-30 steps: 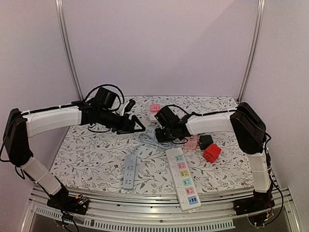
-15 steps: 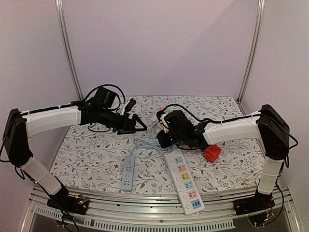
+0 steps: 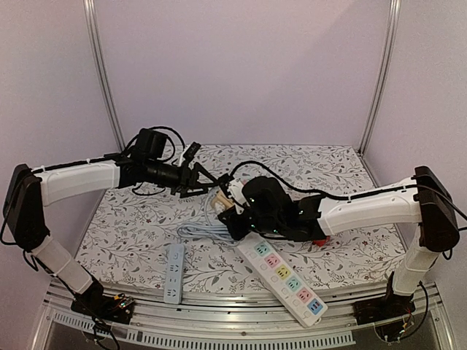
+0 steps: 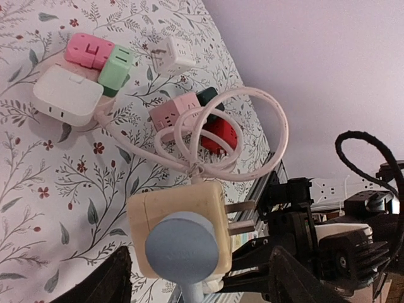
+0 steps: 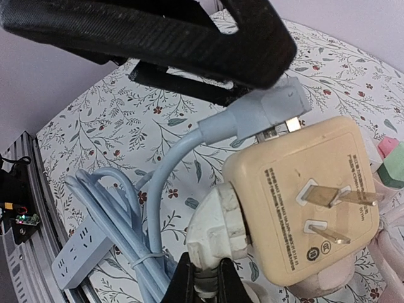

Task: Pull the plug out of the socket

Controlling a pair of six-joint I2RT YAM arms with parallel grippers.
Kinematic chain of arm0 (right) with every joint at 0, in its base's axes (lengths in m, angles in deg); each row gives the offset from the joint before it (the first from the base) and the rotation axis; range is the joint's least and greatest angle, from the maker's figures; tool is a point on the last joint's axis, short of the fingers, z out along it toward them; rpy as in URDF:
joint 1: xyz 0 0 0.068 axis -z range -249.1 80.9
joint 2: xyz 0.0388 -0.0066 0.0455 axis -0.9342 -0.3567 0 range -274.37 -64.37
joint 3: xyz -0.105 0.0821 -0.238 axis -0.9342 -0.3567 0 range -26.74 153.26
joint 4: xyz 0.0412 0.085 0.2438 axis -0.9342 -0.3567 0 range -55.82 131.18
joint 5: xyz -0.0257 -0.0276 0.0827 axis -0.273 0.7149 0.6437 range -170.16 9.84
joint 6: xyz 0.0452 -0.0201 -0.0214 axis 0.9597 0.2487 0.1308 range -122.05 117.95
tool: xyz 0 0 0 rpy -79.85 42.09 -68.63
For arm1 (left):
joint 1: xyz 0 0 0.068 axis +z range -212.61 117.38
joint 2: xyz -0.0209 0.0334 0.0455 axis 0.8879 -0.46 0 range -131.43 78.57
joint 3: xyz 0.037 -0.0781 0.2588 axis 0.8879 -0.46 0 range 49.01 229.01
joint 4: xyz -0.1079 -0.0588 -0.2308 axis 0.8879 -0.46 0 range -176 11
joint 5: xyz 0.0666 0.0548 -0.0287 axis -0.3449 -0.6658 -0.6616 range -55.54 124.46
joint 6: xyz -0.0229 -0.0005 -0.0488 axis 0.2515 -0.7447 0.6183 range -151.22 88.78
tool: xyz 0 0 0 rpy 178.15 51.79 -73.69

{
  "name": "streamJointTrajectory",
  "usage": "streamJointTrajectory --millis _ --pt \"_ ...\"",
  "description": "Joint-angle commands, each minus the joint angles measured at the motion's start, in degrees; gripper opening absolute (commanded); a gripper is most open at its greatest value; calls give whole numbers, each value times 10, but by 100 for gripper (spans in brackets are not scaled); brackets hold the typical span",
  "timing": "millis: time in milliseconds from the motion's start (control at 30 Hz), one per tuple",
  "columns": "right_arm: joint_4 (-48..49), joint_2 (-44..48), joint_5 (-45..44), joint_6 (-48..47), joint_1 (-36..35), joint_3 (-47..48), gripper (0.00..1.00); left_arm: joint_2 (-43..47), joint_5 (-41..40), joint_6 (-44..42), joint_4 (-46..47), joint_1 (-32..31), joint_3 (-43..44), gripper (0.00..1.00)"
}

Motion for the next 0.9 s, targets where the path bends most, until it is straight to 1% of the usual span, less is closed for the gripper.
streamJointTrajectory --millis 0,67,267,567,867 --pt "71 42 -8 -9 1 0 0 7 26 11 28 4 -8 70" --pt "74 43 -10 -9 1 0 0 4 30 14 31 3 -8 67" --pt "82 47 -14 -10 1 -1 0 -8 34 25 29 3 -8 66" --pt "89 55 -19 -16 -8 0 0 -29 18 29 7 2 -5 64" --pt "91 55 -20 -21 -13 3 0 -39 40 30 12 -7 -1 63"
